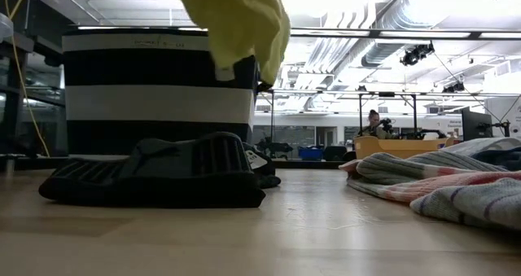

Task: Pick & Place Cloths
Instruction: Put the yellow shirt into the laundry bin

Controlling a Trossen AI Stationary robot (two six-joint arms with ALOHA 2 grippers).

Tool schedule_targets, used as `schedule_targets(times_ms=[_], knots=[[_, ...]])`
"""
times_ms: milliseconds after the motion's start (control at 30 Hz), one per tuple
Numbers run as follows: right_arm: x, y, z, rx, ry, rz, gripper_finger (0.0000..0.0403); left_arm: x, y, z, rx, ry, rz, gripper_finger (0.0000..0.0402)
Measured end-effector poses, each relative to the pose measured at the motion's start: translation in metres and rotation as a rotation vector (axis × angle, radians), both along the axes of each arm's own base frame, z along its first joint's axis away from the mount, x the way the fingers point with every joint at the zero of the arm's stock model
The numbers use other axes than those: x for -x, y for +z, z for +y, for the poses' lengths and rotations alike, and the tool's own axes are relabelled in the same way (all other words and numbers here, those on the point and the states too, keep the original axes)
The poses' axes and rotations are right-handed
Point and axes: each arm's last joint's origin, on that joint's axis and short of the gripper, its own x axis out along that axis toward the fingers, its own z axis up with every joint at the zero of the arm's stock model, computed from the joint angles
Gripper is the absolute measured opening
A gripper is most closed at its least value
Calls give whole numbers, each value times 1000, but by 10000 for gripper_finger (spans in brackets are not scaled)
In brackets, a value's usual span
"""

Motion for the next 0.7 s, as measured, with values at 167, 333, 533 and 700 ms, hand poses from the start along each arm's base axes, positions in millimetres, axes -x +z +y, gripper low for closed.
schedule_targets(times_ms=[167,333,533,700], knots=[[0,-1,0,2,0,7,332,7,10,5,-117,113,-71,0],[0,-1,0,4,-1,12,332,16,22,10,-218,195,-123,0],[0,-1,0,5,-5,13,332,32,32,17,-313,315,-153,0],[0,-1,0,6,-5,13,332,40,37,20,-384,432,-166,0]])
